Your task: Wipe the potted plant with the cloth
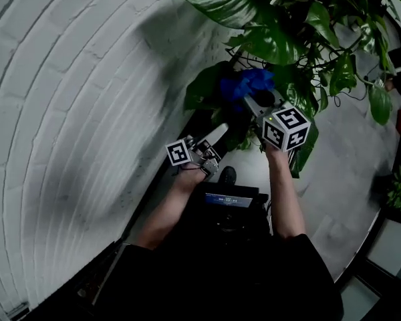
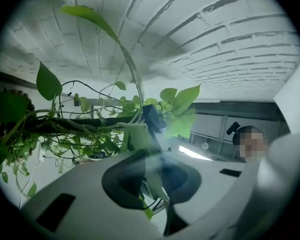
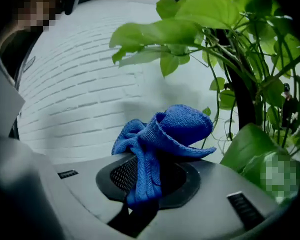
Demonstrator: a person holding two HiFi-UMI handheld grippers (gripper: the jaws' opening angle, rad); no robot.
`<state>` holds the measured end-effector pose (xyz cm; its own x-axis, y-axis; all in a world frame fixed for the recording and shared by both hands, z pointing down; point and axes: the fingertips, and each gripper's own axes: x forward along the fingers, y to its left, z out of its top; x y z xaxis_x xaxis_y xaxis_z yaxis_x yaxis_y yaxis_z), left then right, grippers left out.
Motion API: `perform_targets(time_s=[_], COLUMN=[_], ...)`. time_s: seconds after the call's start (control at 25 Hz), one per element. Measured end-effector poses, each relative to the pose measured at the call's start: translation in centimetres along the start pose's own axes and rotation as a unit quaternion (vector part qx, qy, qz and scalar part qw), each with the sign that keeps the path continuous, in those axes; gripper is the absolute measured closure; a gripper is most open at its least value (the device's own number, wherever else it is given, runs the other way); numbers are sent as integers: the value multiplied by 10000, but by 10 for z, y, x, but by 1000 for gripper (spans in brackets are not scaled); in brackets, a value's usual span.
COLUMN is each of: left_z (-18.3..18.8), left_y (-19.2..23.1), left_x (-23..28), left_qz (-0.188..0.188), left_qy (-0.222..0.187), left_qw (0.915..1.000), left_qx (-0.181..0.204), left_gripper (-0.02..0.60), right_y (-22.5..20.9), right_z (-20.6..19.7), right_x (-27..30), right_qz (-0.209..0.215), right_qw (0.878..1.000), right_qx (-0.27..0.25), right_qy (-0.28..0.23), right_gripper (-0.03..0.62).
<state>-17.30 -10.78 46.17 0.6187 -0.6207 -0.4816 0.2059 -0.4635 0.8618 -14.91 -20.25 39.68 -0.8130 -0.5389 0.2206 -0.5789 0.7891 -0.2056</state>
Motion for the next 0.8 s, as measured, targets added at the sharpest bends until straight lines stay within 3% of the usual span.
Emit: perform_targets(time_s=[0.52, 0.8], left_z=[2, 1], left_y=[-3, -1], left_x=[-1, 0], left_qz=[-218, -106], left_qy=[69, 143], left_qw=[9990, 9996], left_qx=[-386, -236], left_gripper=[525, 525], right_y=[7, 26], right_z=[-84, -124], right_x=[-30, -40], right_qz=[-271, -109], right_qw=[9950, 9892], right_qx=[303, 77], right_qy=[909, 1461], right_gripper=[487, 487])
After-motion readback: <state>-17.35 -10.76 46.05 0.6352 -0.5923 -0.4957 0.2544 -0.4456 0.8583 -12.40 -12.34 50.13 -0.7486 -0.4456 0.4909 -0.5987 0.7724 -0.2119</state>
